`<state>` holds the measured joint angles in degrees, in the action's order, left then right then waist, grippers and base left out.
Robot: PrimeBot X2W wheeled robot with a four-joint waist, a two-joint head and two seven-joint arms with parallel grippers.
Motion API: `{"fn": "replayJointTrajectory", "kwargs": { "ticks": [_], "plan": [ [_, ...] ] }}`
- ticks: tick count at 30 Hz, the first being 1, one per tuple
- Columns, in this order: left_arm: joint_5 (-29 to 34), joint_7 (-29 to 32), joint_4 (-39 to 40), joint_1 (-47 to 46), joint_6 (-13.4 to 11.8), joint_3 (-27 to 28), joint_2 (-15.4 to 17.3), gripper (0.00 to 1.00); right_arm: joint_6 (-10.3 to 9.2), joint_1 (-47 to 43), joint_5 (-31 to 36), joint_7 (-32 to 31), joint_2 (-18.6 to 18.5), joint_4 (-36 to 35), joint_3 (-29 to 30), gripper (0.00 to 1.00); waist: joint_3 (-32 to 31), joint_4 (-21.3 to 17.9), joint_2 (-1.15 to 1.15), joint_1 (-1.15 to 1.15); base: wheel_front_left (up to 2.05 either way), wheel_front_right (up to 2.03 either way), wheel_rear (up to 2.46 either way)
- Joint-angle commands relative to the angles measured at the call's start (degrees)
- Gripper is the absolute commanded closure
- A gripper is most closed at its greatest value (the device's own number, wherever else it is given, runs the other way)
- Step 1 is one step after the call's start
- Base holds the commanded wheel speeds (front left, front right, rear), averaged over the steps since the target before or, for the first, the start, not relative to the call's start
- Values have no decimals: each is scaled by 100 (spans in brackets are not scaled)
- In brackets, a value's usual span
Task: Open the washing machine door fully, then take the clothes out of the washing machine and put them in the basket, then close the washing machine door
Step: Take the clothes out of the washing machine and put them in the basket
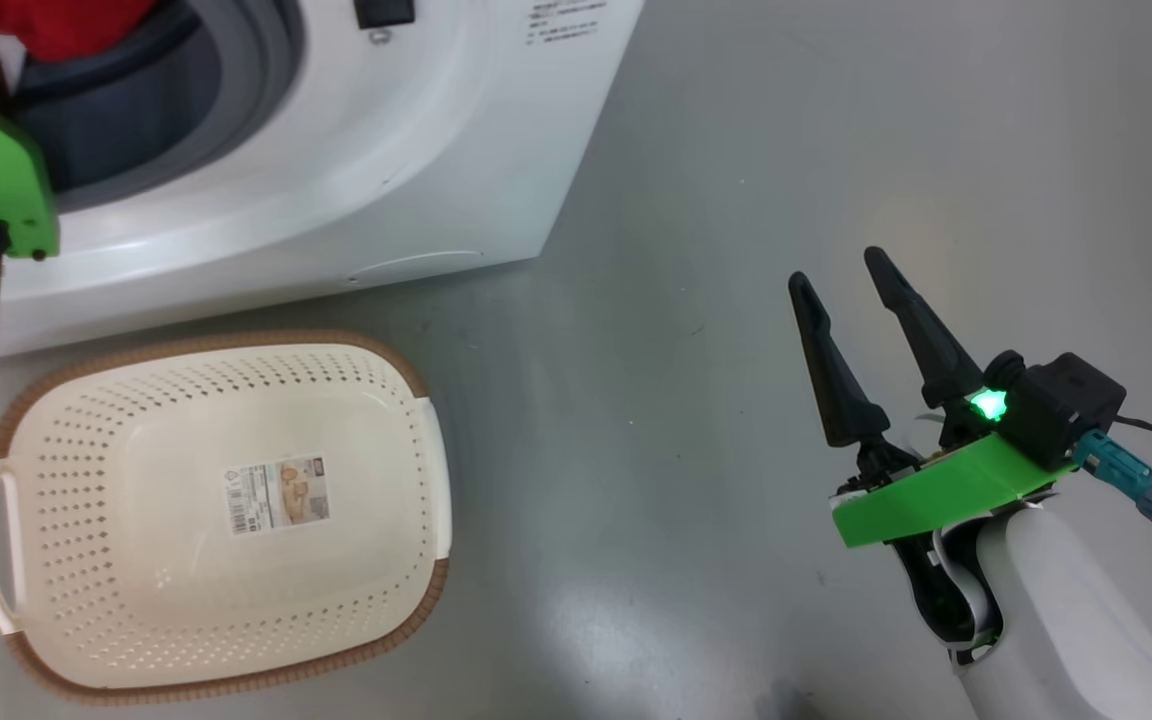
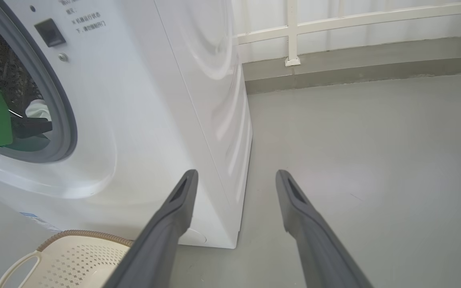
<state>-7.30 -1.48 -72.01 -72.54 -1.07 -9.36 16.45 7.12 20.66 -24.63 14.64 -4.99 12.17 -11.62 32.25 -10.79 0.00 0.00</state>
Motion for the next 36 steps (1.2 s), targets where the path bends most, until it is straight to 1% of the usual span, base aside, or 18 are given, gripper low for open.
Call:
{"fn": "replayJointTrajectory", "kwargs": {
  "ticks": [1, 8, 9, 11, 13, 14, 15, 17, 20, 24, 25, 28, 30, 34, 36],
  "plan": [
    [81, 27, 66, -118, -59, 10, 332, 0, 36, 54, -10, 36, 42, -130, -109, 0, 58, -63, 0, 0, 0, 0, 0],
    [199, 125, -68, -195, -189, -172, 441, 0, 36, 84, -21, 36, 90, -122, -139, 0, 101, -152, 0, 0, 0, 0, 0],
    [209, 128, -78, -197, -203, -192, 454, 2, 36, 87, -22, 36, 95, -120, -143, 0, 101, -161, 0, 0, 0, 0, 0],
    [194, 131, -97, -197, -213, -203, 469, 42, 36, 89, -24, 36, 105, -119, -146, 0, 97, -171, 0, 0, 0, 0, 0],
    [181, 129, -113, -188, -208, -215, 505, 66, 36, 86, -27, 36, 113, -119, -146, 0, 93, -175, 0, 0, 0, 0, 0],
    [169, 129, -120, -179, -198, -218, 526, 76, 36, 85, -28, 36, 116, -118, -146, 0, 87, -175, 0, 0, 0, 0, 0],
    [157, 127, -127, -168, -194, -219, 540, 82, 36, 82, -29, 36, 118, -116, -144, 0, 81, -174, 0, 0, 0, 0, 0],
    [125, 97, -137, -139, -208, -215, 540, 99, 36, 70, -25, 36, 121, -112, -136, 0, 55, -160, 0, 0, 0, 0, 0],
    [18, -86, -144, -90, -200, -156, 507, 100, 36, 52, -14, 36, 115, -107, -111, 0, -2, -120, 0, 0, 0, 0, 0],
    [-206, -501, -149, 75, -154, -6, 408, 100, 36, 7, 2, 36, 79, -88, -95, 0, -158, -33, 0, 0, 0, 0, 0],
    [-206, -501, -149, 75, -154, -6, 408, 100, 36, 7, 2, 36, 79, -88, -95, 0, -158, -33, 0, 0, 0, 0, 0],
    [-454, -979, -151, 281, -79, 173, 320, 100, 36, -64, 19, 36, 23, -80, -74, 0, -339, 69, 0, 0, 0, 0, 0],
    [-581, -1149, -126, 390, -45, 271, 275, 100, 36, -106, 28, 36, -3, -77, -69, 0, -431, 121, 0, 0, 0, 0, 0],
    [-791, -1327, 104, 652, 32, 453, 227, 100, 36, -200, 35, 36, -51, -63, -62, 0, -603, 211, 0, 0, 0, 0, 0],
    [-914, -1345, 435, 822, 33, 601, 187, 100, 36, -249, 34, 36, -76, -59, -50, 0, -677, 261, 0, 0, 0, 0, 0]
  ]
}}
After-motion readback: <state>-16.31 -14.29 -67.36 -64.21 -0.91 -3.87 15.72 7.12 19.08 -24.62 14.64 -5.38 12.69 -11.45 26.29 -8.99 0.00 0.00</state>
